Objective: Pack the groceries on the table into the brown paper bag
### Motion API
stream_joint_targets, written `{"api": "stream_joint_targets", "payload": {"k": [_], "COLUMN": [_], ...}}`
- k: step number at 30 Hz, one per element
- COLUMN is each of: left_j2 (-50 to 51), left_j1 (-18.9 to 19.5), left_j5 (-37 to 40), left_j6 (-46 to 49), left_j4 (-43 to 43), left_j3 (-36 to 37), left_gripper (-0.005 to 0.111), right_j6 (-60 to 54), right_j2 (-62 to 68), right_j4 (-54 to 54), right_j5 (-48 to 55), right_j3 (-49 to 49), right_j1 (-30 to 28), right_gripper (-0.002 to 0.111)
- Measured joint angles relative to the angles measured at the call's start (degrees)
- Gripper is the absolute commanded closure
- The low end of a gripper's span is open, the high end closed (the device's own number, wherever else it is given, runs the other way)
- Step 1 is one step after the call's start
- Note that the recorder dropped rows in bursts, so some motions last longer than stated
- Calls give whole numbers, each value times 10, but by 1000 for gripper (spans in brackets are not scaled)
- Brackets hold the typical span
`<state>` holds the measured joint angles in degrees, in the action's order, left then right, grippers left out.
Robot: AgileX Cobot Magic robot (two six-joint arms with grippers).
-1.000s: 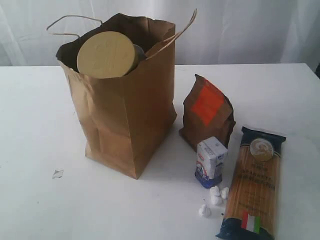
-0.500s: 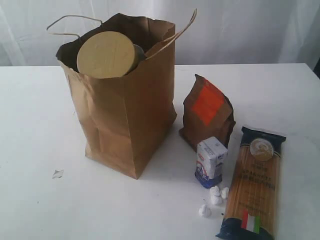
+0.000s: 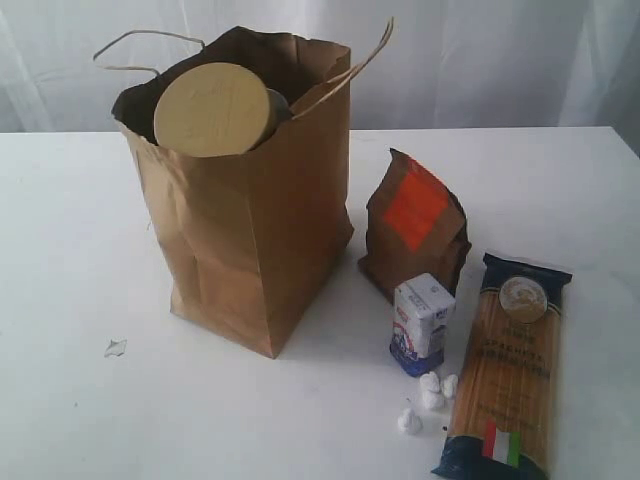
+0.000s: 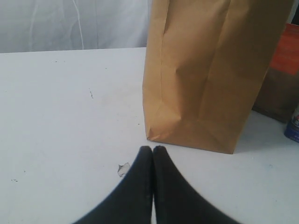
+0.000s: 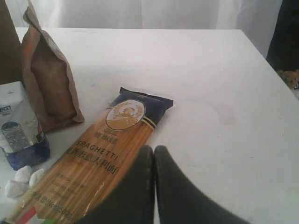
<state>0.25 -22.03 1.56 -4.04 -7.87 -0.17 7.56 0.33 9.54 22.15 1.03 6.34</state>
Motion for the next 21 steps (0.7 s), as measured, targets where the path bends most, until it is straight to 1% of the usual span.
{"api": "stream_joint_targets", "payload": {"k": [17,21], "left_j2": [0,0], "left_j1": [0,0], "left_j5": [0,0], "left_j6": [0,0], "left_j4": [0,0], "left_j3": [0,0], "left_gripper": [107,107], "right_j6": [0,3], "right_j2": [0,0], "right_j4": [0,-3], "right_j5": [0,-24], "right_j3": [0,0], "right_j1": [0,0], "right_gripper": [108,108]}}
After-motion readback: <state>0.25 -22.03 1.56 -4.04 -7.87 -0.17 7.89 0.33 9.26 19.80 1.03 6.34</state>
